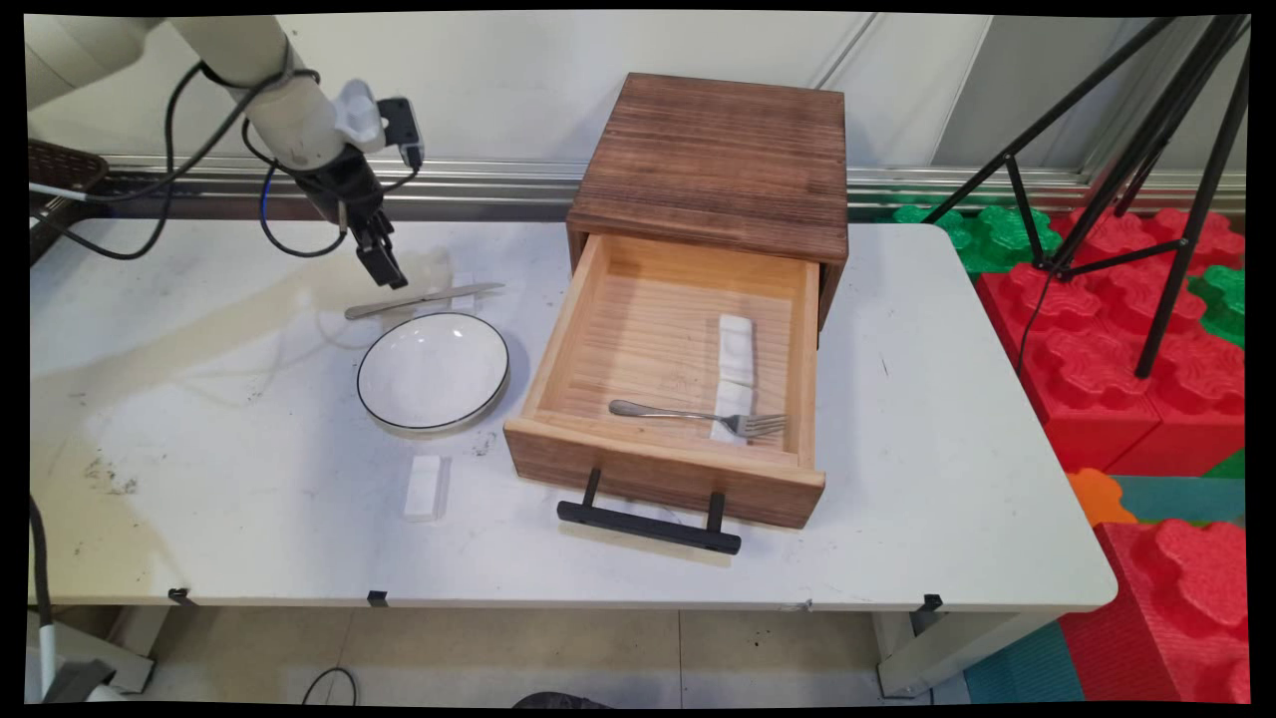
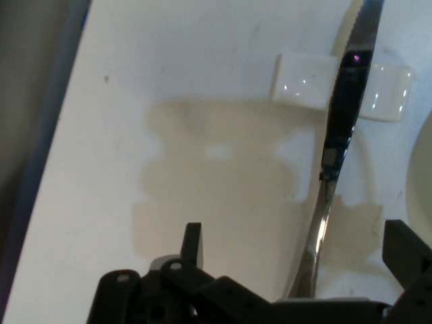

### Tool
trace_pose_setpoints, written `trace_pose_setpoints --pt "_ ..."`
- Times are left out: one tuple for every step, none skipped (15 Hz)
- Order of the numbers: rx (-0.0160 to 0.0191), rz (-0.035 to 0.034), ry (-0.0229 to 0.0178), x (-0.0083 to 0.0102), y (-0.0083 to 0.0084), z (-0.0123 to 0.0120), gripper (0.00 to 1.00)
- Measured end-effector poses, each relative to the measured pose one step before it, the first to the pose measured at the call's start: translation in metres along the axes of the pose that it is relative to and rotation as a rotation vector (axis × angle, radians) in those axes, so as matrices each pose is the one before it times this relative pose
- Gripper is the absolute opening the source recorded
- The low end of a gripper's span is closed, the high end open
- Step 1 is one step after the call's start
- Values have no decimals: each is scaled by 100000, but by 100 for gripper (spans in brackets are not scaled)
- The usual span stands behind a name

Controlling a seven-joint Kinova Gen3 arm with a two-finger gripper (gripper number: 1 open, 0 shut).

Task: Pick up the knife from the left of the white plate

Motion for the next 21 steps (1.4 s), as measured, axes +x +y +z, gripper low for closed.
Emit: trace_pose_setpoints --pt "-700 235 -513 36 -105 460 100" --pt "-552 124 -427 18 -100 418 100" --pt "-436 103 -264 23 -73 316 100" --pt "-711 185 -182 12 -82 434 100" --pt "-484 136 -48 53 -56 286 100" --pt "-733 277 257 115 -64 385 100" --pt "-433 138 179 60 -43 232 100" --pt "-662 222 293 123 -58 340 100" --pt "-727 260 241 162 -72 388 100" --pt "-715 178 184 105 -58 357 100" --pt "-535 104 211 118 -68 307 100" --pt "-317 74 108 77 -59 210 100" --pt "-382 47 130 124 -91 287 100" --pt "-293 53 100 117 -45 178 100" --pt "-439 -57 147 103 -73 238 100" --pt "-232 -16 91 50 -52 144 100" --pt "-389 -78 124 77 -51 188 100" --pt "-281 -71 108 54 -35 130 100" --pt "-261 -74 92 18 -21 110 100" --pt "-230 -10 64 45 -20 89 100" --pt "-349 -27 48 31 -8 115 0"
